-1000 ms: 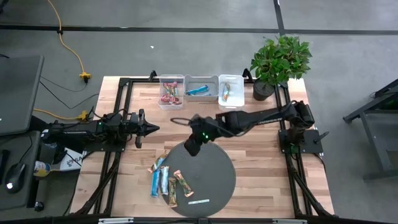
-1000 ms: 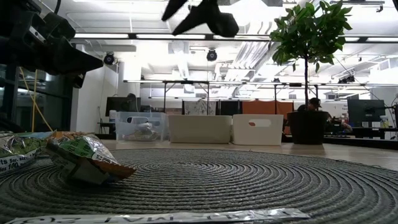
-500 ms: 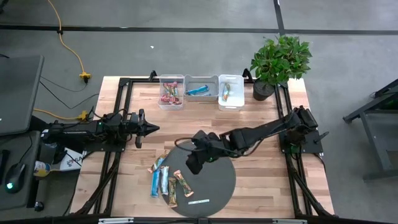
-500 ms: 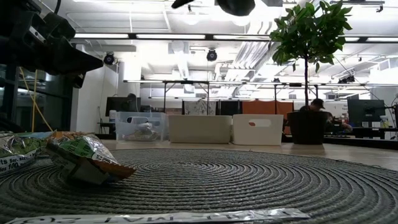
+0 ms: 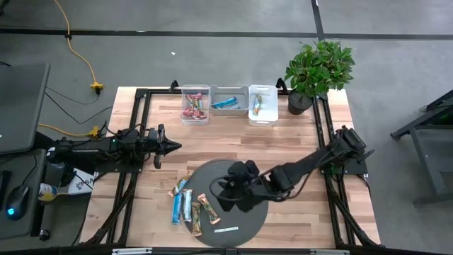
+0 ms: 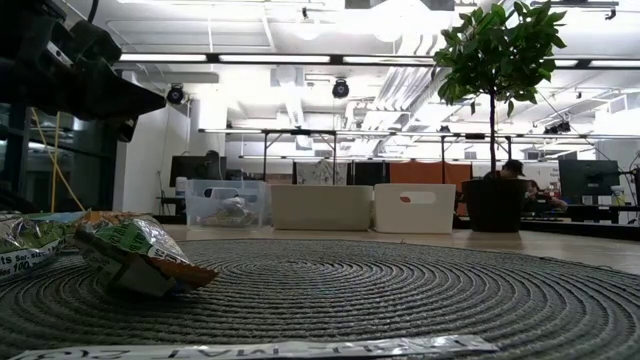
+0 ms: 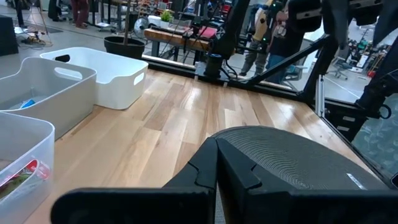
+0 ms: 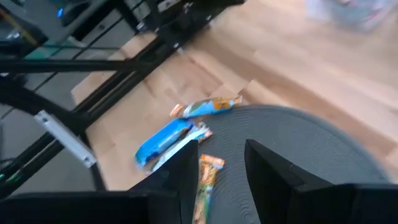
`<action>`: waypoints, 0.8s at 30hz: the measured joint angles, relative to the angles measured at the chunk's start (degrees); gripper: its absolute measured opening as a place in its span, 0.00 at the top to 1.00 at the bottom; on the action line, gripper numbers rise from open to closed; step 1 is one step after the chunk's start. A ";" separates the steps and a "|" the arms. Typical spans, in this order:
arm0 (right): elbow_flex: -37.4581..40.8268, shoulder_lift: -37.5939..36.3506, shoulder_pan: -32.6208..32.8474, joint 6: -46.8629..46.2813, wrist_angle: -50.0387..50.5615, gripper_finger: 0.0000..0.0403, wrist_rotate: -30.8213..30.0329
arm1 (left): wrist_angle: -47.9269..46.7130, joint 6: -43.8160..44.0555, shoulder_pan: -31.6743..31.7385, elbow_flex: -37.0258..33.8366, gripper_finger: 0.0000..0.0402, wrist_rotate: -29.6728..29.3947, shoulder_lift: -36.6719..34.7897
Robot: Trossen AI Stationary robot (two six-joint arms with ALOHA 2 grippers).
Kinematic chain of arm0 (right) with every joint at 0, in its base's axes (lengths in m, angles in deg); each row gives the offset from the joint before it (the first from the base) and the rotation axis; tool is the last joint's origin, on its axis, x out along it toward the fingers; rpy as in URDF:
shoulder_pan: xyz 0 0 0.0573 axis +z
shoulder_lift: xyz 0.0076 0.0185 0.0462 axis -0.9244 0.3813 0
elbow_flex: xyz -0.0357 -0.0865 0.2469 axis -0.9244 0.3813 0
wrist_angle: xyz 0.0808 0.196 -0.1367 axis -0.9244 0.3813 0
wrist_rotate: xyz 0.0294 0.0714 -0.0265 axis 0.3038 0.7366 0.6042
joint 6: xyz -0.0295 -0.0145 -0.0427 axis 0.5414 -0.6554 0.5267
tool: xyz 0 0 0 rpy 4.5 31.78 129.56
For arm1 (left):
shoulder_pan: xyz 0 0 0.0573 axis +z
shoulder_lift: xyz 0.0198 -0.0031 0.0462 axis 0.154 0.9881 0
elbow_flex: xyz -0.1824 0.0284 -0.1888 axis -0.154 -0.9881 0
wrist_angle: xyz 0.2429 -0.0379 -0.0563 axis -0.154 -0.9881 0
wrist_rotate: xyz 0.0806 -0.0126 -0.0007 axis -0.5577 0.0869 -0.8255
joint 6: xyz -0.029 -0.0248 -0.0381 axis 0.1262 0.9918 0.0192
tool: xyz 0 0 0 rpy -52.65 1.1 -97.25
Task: Pick and place Granola Bars by type
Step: Put the orange granola bar into the white bin
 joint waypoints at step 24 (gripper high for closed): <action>0.12 -5.07 5.49 -19.56 40.28 0.72 -15.82 | -14.25 10.31 0.00 13.06 1.00 1.17 -0.04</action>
